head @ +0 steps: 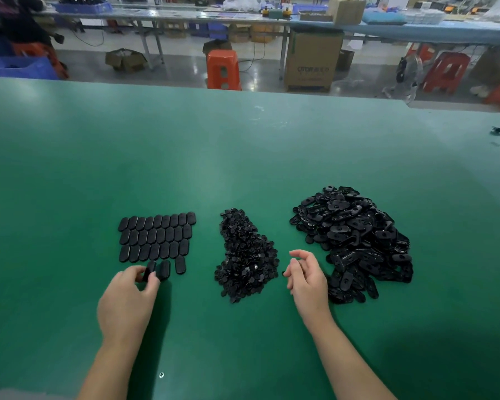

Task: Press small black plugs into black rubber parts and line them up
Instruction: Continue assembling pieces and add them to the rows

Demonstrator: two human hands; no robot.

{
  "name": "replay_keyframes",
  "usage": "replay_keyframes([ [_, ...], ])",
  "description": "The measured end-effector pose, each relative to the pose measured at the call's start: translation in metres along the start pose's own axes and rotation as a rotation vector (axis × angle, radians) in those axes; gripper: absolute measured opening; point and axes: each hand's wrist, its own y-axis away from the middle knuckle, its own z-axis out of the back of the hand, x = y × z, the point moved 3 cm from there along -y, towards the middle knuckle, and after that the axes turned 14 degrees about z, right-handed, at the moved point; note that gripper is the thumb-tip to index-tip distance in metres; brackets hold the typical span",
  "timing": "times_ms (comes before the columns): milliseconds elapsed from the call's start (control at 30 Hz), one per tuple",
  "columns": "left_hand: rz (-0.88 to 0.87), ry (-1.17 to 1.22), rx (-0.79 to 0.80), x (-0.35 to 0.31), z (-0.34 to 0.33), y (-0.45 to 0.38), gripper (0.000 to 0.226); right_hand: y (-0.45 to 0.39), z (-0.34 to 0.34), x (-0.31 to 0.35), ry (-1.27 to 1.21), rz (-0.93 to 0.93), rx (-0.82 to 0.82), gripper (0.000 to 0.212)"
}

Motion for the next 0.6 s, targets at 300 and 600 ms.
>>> replay_keyframes([
  [300, -0.015, -0.024, 0.068, -0.005, -0.01, -0.007, 0.021, 0.0, -0.001, -0.001, 0.029, 0.007, 0.011, 0.017],
  [600, -0.031, -0.003, 0.053, -0.009, -0.013, -0.008, 0.019, 0.001, 0.0, -0.002, 0.036, 0.008, 0.014, 0.016],
])
